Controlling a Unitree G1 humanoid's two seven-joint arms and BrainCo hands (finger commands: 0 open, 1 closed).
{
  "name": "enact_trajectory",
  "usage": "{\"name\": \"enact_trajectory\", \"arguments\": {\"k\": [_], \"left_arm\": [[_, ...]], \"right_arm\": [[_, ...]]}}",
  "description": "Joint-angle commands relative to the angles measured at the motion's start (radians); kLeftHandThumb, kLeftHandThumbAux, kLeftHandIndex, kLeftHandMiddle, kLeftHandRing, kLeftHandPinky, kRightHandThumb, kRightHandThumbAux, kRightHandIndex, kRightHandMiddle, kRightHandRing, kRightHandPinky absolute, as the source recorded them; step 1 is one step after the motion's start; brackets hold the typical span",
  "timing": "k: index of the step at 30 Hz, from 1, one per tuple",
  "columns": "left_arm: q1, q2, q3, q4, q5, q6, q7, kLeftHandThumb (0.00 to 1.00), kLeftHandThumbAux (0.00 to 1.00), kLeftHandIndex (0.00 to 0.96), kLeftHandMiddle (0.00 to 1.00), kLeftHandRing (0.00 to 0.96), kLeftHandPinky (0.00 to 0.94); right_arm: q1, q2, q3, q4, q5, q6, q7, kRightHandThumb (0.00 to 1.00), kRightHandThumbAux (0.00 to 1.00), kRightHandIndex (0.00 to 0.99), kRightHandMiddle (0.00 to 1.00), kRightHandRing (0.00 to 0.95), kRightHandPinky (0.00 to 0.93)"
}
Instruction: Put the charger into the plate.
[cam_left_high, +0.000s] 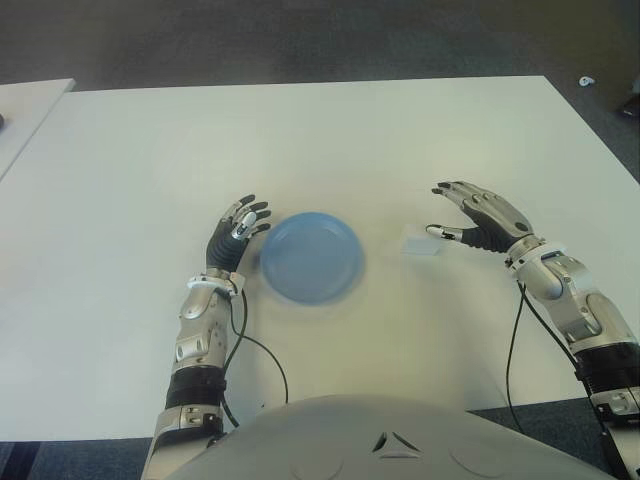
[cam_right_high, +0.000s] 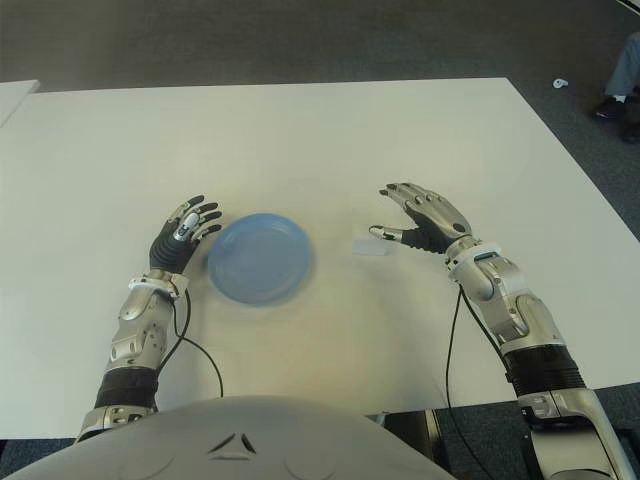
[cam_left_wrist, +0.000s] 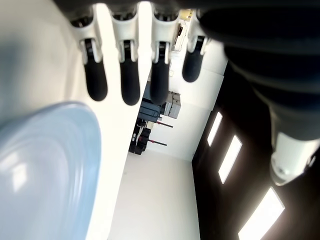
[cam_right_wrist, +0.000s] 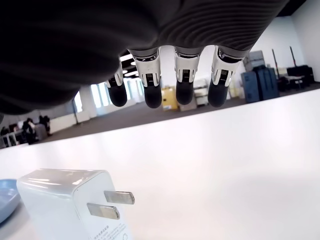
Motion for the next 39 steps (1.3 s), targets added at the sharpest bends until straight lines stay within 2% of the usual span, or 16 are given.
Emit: {"name": "enact_trajectory", "arguments": {"k": [1, 2, 4, 8, 13, 16, 19, 22, 28, 36, 39], "left_arm": [[-0.017, 0.012, 0.006, 0.047, -0.003, 0.006, -0.017, 0.074, 0.604, 0.196, 0.277, 0.298, 0.326], [-0.023, 0.014, 0.008, 0.055, -0.004, 0.005, -0.018, 0.076, 0.605, 0.196, 0.277, 0.299, 0.326], [-0.032, 0.017, 0.008, 0.064, -0.005, 0.010, -0.020, 0.082, 0.606, 0.196, 0.278, 0.300, 0.329], [-0.050, 0.019, 0.006, 0.083, -0.001, 0.013, -0.020, 0.091, 0.608, 0.194, 0.275, 0.300, 0.328], [-0.067, 0.019, 0.003, 0.106, -0.001, 0.016, -0.021, 0.100, 0.609, 0.192, 0.269, 0.297, 0.323], [-0.089, 0.018, 0.008, 0.136, -0.017, 0.033, -0.032, 0.112, 0.612, 0.190, 0.265, 0.296, 0.326], [-0.105, 0.020, 0.014, 0.158, -0.027, 0.038, -0.042, 0.126, 0.615, 0.191, 0.266, 0.299, 0.331], [-0.121, 0.026, 0.021, 0.185, -0.032, 0.036, -0.052, 0.134, 0.619, 0.193, 0.267, 0.301, 0.331], [-0.144, 0.036, 0.030, 0.224, -0.033, 0.035, -0.055, 0.139, 0.626, 0.198, 0.268, 0.303, 0.333], [-0.158, 0.045, 0.033, 0.258, -0.021, 0.016, -0.066, 0.144, 0.627, 0.189, 0.250, 0.285, 0.317], [-0.163, 0.050, 0.033, 0.267, -0.018, 0.017, -0.067, 0.146, 0.626, 0.186, 0.246, 0.281, 0.315]], "right_arm": [[0.015, 0.048, -0.016, -0.028, -0.023, 0.115, -0.011, 0.277, 0.100, 0.000, 0.000, 0.000, 0.000], [0.015, 0.057, -0.017, -0.034, -0.028, 0.137, -0.016, 0.280, 0.102, 0.000, 0.000, 0.000, 0.000], [0.015, 0.122, -0.018, -0.089, -0.072, 0.251, -0.039, 0.291, 0.109, 0.000, 0.000, 0.000, 0.000], [0.018, 0.222, -0.004, -0.182, -0.143, 0.405, -0.072, 0.310, 0.113, 0.000, 0.000, 0.000, 0.000], [0.033, 0.315, 0.017, -0.276, -0.210, 0.536, -0.087, 0.325, 0.117, 0.000, 0.000, 0.000, 0.000], [0.080, 0.428, 0.059, -0.373, -0.300, 0.639, -0.135, 0.332, 0.116, 0.000, 0.000, 0.000, 0.000], [0.120, 0.495, 0.101, -0.421, -0.366, 0.696, -0.167, 0.335, 0.107, 0.000, 0.000, 0.000, 0.000], [0.177, 0.580, 0.156, -0.430, -0.429, 0.746, -0.237, 0.341, 0.099, 0.000, 0.000, 0.000, 0.000], [0.226, 0.714, 0.231, -0.397, -0.515, 0.844, -0.313, 0.351, 0.095, 0.000, 0.000, 0.000, 0.000], [0.235, 0.833, 0.279, -0.322, -0.544, 0.935, -0.406, 0.352, 0.103, 0.000, 0.000, 0.000, 0.000], [0.212, 0.914, 0.300, -0.293, -0.556, 1.027, -0.425, 0.347, 0.109, 0.000, 0.000, 0.000, 0.000]]}}
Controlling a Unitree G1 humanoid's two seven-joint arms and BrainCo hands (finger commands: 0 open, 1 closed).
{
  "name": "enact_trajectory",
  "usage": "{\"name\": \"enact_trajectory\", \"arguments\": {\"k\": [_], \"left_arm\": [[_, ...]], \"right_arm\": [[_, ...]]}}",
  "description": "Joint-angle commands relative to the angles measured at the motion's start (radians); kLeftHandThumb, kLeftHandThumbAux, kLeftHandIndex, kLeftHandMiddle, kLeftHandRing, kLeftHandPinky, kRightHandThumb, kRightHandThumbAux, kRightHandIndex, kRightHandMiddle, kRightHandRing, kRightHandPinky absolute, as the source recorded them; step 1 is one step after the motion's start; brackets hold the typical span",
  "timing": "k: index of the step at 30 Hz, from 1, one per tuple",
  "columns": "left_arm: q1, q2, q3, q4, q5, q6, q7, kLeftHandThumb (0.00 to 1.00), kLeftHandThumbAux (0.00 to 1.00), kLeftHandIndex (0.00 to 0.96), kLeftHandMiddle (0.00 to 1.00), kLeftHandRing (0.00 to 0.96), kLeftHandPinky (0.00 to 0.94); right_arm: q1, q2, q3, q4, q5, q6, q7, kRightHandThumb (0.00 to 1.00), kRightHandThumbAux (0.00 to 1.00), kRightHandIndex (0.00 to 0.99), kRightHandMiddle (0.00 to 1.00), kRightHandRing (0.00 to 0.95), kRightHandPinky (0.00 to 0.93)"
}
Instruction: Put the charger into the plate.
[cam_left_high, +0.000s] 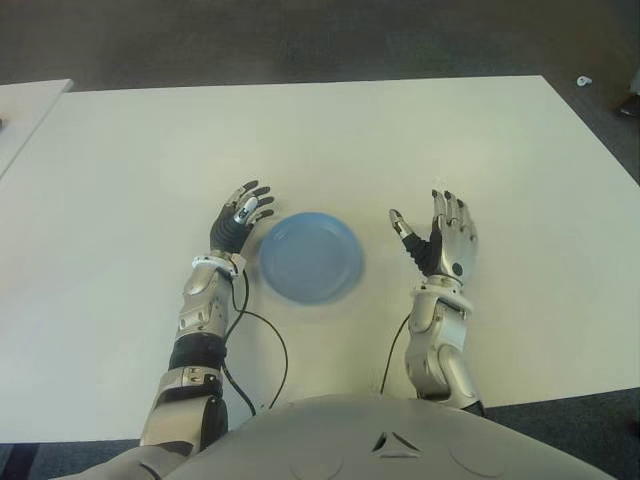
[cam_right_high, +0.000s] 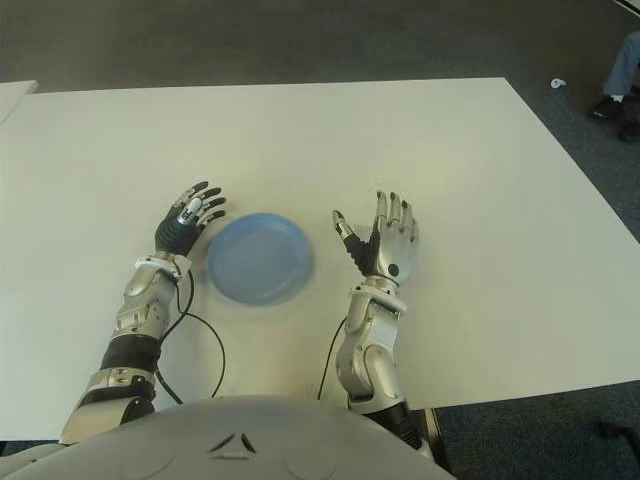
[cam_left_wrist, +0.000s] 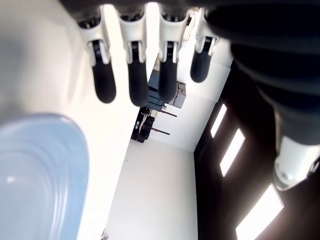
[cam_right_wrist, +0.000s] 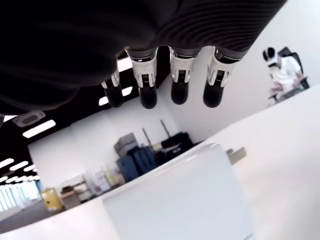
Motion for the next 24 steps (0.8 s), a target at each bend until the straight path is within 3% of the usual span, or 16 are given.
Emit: {"name": "enact_trajectory", "arguments": {"k": [1, 7, 13, 20, 24], "left_arm": [[0.009, 0.013, 0.001, 0.045, 0.014, 0.024, -0.006, 0.148, 0.626, 0.185, 0.244, 0.280, 0.315], [0.002, 0.017, 0.007, 0.054, 0.005, 0.035, -0.013, 0.154, 0.627, 0.185, 0.245, 0.281, 0.320], [-0.001, 0.026, 0.009, 0.059, 0.007, 0.043, -0.011, 0.159, 0.629, 0.189, 0.252, 0.286, 0.321], [-0.003, 0.035, 0.008, 0.063, 0.014, 0.046, -0.008, 0.157, 0.627, 0.186, 0.246, 0.280, 0.313], [-0.007, 0.037, 0.008, 0.071, 0.012, 0.048, -0.011, 0.158, 0.626, 0.184, 0.242, 0.277, 0.311]], "right_arm": [[-0.021, 0.173, 0.048, 0.050, -0.024, 0.134, -0.033, 0.340, 0.112, 0.000, 0.000, 0.000, 0.000], [-0.042, 0.225, 0.091, 0.077, -0.025, 0.254, -0.045, 0.315, 0.123, 0.000, 0.000, 0.000, 0.000], [-0.002, 0.304, 0.139, 0.118, 0.019, 0.320, -0.156, 0.318, 0.125, 0.000, 0.000, 0.000, 0.000], [0.039, 0.299, 0.137, 0.174, 0.093, 0.297, -0.262, 0.324, 0.124, 0.000, 0.000, 0.000, 0.000], [0.019, 0.289, 0.126, 0.209, 0.120, 0.295, -0.302, 0.316, 0.119, 0.000, 0.000, 0.000, 0.000]]}}
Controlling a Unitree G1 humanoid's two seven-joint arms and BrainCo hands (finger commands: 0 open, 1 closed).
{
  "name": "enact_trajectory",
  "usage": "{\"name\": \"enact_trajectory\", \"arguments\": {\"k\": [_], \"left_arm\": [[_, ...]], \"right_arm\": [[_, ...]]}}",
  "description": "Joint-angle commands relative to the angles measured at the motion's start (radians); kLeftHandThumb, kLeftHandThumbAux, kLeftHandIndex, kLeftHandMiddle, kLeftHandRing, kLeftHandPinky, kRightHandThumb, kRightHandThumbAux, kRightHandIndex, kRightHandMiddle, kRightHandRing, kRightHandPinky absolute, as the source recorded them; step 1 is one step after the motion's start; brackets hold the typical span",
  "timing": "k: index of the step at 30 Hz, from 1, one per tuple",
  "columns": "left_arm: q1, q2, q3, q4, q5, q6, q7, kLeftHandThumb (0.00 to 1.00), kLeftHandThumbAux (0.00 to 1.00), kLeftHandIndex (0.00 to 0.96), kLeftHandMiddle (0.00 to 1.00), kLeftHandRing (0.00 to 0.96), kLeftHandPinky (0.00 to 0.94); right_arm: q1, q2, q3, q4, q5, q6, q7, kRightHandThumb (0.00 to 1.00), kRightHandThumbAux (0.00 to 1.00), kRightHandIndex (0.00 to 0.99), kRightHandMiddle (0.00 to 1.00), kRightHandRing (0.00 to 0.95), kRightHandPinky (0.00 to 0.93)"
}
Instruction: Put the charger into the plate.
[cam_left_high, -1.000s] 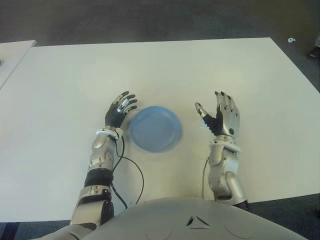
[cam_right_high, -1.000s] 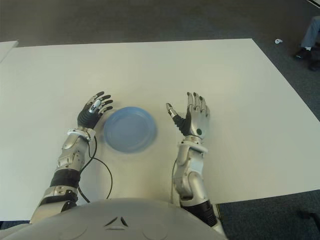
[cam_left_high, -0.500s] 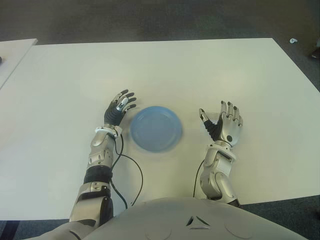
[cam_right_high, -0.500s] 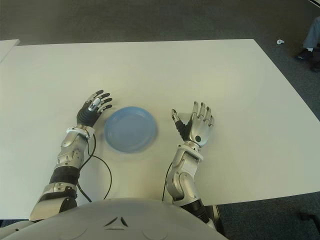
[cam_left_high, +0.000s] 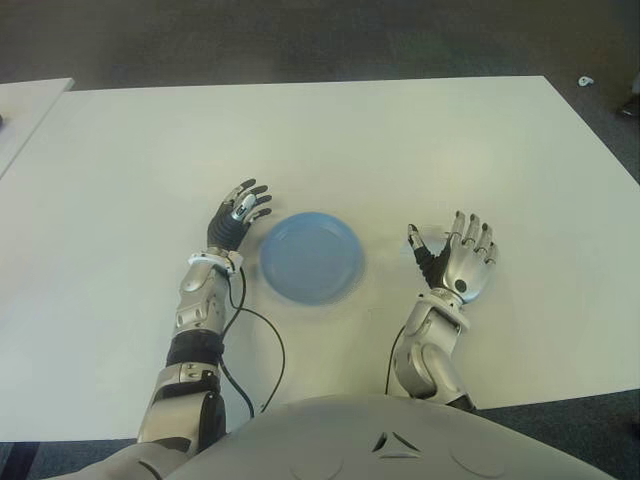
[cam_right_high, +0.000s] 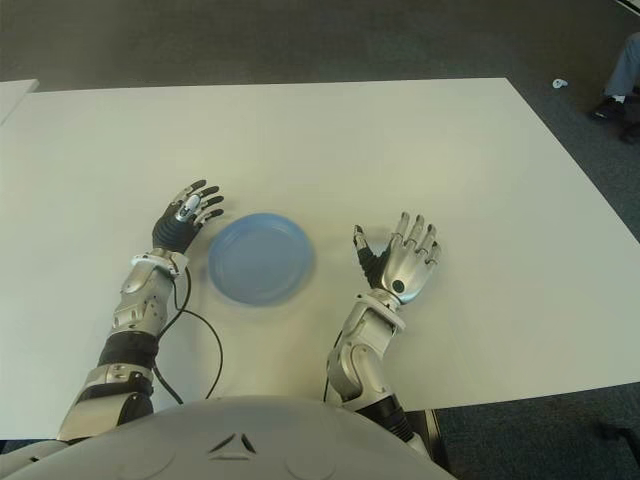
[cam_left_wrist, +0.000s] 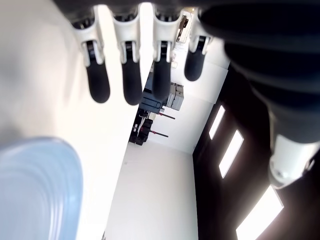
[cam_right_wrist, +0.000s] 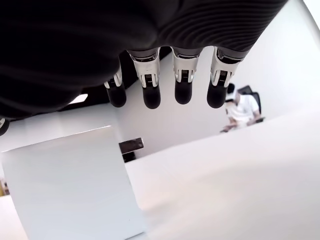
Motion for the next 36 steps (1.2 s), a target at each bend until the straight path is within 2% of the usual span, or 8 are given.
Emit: {"name": "enact_trajectory", "arguments": {"k": [1, 15, 24, 28, 36], "left_arm": [[0.012, 0.023, 0.002, 0.062, 0.012, 0.053, -0.011, 0.159, 0.626, 0.185, 0.242, 0.277, 0.313], [0.011, 0.030, 0.000, 0.071, 0.014, 0.034, -0.026, 0.153, 0.629, 0.191, 0.260, 0.286, 0.318], [0.016, 0.038, -0.005, 0.062, 0.022, 0.028, -0.026, 0.134, 0.638, 0.187, 0.261, 0.283, 0.311], [0.017, 0.041, -0.006, 0.060, 0.024, 0.032, -0.022, 0.127, 0.644, 0.185, 0.264, 0.286, 0.314], [0.015, 0.042, -0.004, 0.058, 0.014, 0.046, -0.023, 0.138, 0.642, 0.188, 0.256, 0.284, 0.309]], "right_arm": [[0.038, 0.291, 0.066, 0.083, 0.093, 0.042, -0.111, 0.311, 0.119, 0.000, 0.000, 0.000, 0.000], [-0.025, 0.271, 0.067, 0.134, 0.136, 0.083, -0.174, 0.295, 0.126, 0.000, 0.000, 0.000, 0.000], [-0.052, 0.286, 0.062, 0.219, 0.201, 0.059, -0.244, 0.306, 0.124, 0.000, 0.000, 0.000, 0.000], [-0.064, 0.313, 0.074, 0.251, 0.217, 0.063, -0.280, 0.308, 0.123, 0.000, 0.000, 0.000, 0.000], [-0.074, 0.314, 0.103, 0.296, 0.243, 0.029, -0.346, 0.298, 0.125, 0.000, 0.000, 0.000, 0.000]]}}
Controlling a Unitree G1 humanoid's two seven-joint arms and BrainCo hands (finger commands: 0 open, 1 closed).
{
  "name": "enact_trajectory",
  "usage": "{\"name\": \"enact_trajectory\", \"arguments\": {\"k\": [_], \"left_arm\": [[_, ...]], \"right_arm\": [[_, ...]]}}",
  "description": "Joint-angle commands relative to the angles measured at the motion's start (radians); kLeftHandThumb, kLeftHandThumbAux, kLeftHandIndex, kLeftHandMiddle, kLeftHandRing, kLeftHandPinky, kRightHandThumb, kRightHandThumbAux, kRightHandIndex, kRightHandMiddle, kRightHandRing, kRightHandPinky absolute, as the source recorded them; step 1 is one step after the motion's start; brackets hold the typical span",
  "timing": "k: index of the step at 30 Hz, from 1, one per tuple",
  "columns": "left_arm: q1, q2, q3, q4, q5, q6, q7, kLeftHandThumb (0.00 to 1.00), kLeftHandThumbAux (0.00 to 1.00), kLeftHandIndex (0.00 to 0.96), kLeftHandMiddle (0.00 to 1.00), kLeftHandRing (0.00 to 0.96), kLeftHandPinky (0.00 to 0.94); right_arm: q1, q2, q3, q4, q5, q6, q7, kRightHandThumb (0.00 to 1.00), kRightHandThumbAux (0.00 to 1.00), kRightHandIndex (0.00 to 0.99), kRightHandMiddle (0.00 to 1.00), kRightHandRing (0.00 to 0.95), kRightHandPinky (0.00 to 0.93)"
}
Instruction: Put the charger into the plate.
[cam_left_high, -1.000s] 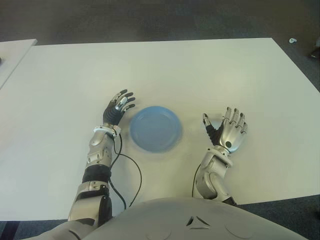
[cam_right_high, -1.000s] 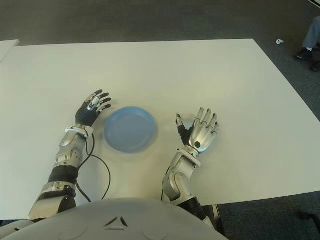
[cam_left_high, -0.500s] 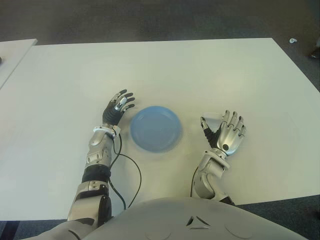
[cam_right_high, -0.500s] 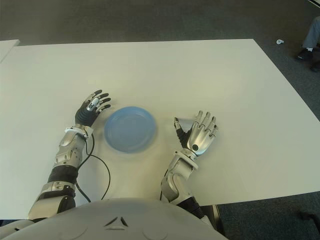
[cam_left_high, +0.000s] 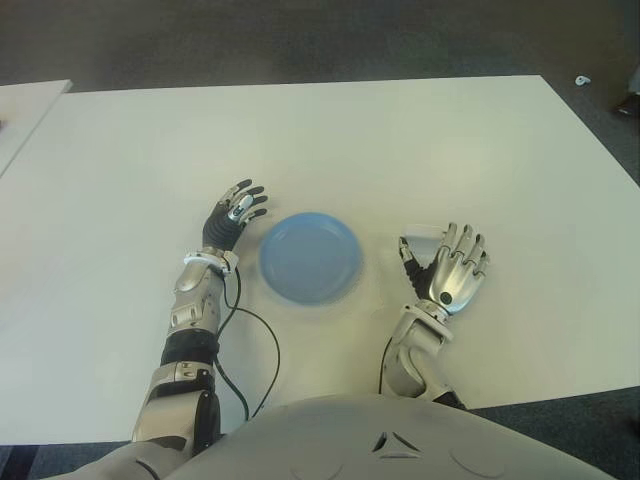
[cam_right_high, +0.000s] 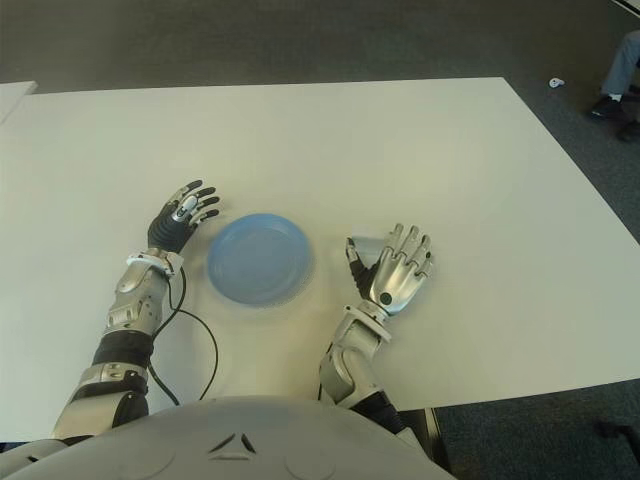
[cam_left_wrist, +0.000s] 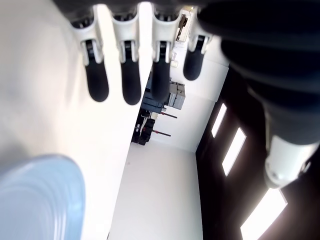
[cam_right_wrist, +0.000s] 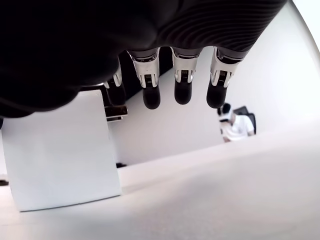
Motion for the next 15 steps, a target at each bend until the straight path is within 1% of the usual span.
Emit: {"name": "enact_trajectory", "arguments": {"k": [1, 7, 15], "left_arm": [[0.018, 0.018, -0.004, 0.044, 0.014, 0.054, -0.014, 0.140, 0.642, 0.188, 0.255, 0.284, 0.309], [0.019, 0.014, -0.005, 0.040, 0.010, 0.058, -0.014, 0.150, 0.648, 0.192, 0.253, 0.283, 0.311], [0.023, 0.010, -0.004, 0.035, 0.009, 0.060, -0.012, 0.154, 0.658, 0.195, 0.254, 0.281, 0.305]], "right_arm": [[-0.039, 0.318, 0.045, 0.116, 0.102, -0.010, -0.063, 0.295, 0.125, 0.000, 0.000, 0.000, 0.000], [-0.046, 0.313, 0.064, 0.146, 0.133, -0.044, -0.088, 0.285, 0.120, 0.000, 0.000, 0.000, 0.000], [-0.082, 0.309, 0.074, 0.201, 0.149, -0.030, -0.080, 0.287, 0.114, 0.000, 0.000, 0.000, 0.000]]}}
